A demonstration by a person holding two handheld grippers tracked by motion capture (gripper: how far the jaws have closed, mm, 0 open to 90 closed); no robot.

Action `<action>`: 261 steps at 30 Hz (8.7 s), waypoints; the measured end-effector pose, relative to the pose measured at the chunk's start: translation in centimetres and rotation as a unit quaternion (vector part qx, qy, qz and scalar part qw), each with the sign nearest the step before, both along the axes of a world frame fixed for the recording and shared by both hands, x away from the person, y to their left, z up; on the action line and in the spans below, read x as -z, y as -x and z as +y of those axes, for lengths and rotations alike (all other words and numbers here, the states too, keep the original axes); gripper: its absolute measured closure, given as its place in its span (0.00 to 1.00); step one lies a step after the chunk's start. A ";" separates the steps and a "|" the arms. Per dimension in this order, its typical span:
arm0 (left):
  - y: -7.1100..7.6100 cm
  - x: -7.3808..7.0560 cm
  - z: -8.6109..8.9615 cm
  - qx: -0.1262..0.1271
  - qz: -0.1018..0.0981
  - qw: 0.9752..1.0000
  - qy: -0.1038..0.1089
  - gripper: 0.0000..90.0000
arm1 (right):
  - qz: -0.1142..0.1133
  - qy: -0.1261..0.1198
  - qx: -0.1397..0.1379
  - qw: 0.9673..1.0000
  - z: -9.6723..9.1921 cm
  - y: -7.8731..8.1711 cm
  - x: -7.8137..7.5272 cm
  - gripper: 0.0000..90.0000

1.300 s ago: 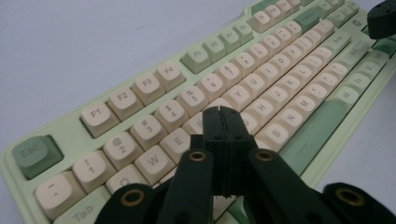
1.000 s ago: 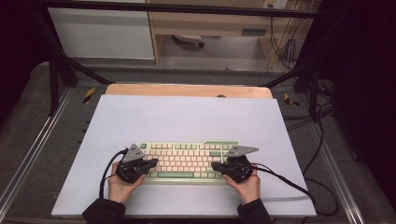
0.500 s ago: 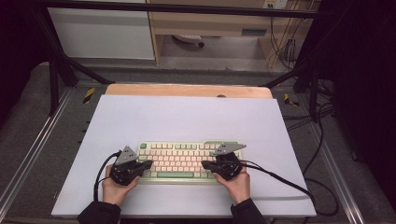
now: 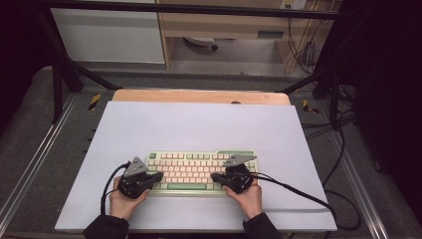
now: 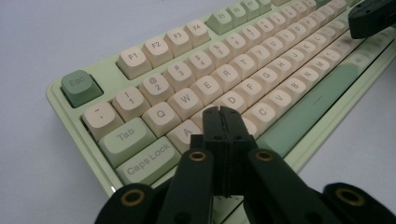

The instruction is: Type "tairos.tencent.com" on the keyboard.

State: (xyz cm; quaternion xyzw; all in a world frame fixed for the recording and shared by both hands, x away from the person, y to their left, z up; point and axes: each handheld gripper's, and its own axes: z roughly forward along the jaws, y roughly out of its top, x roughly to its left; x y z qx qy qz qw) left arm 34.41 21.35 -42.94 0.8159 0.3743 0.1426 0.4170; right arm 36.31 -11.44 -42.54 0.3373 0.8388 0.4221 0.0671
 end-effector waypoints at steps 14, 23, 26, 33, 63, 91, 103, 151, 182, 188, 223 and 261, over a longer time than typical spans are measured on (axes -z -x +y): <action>0.0 0.2 0.0 -0.001 0.003 1.000 0.002 1.00 | 0.005 0.002 -0.006 1.000 0.5 -0.1 0.9 1.00; 0.0 0.1 0.0 -0.001 0.001 1.000 0.003 1.00 | 0.002 0.000 -0.006 1.000 0.5 -0.1 1.0 1.00; 0.0 0.0 0.0 -0.002 0.001 1.000 0.005 1.00 | 0.003 0.001 -0.005 1.000 0.5 -0.1 0.9 1.00; 0.0 -0.4 -0.3 0.001 -0.006 1.000 0.009 1.00 | -0.007 -0.003 -0.002 1.000 0.0 0.1 0.0 1.00; -0.3 0.0 -3.9 0.019 0.003 1.000 0.000 1.00 | -0.006 -0.001 0.024 1.000 -2.5 -0.1 -0.5 1.00; -0.2 0.6 -4.0 0.029 0.000 1.000 -0.005 1.00 | -0.009 -0.002 0.023 1.000 -2.6 -0.1 -0.6 1.00; 0.3 -0.4 -2.4 0.024 -0.009 1.000 0.010 1.00 | -0.010 -0.006 0.024 1.000 -2.6 0.0 -0.9 1.00; 0.3 -0.6 -0.4 0.020 -0.008 1.000 0.018 1.00 | -0.002 0.003 0.035 0.999 2.7 -2.8 0.1 1.00; 0.3 -0.7 -0.3 0.017 -0.011 1.000 0.021 1.00 | -0.019 -0.001 0.022 1.000 2.2 -1.7 -1.1 1.00; 0.4 -0.7 -0.3 0.017 -0.011 1.000 0.020 1.00 | -0.020 -0.001 0.017 1.000 2.0 -1.1 -1.7 1.00; 0.3 -0.6 -0.3 0.019 -0.010 1.000 0.018 1.00 | 0.001 0.015 -0.011 1.000 4.7 -0.4 0.8 1.00; 0.2 -1.1 0.4 0.024 -0.014 1.000 0.007 0.56 | -0.029 -0.015 0.053 0.998 -5.1 -0.1 -2.5 0.51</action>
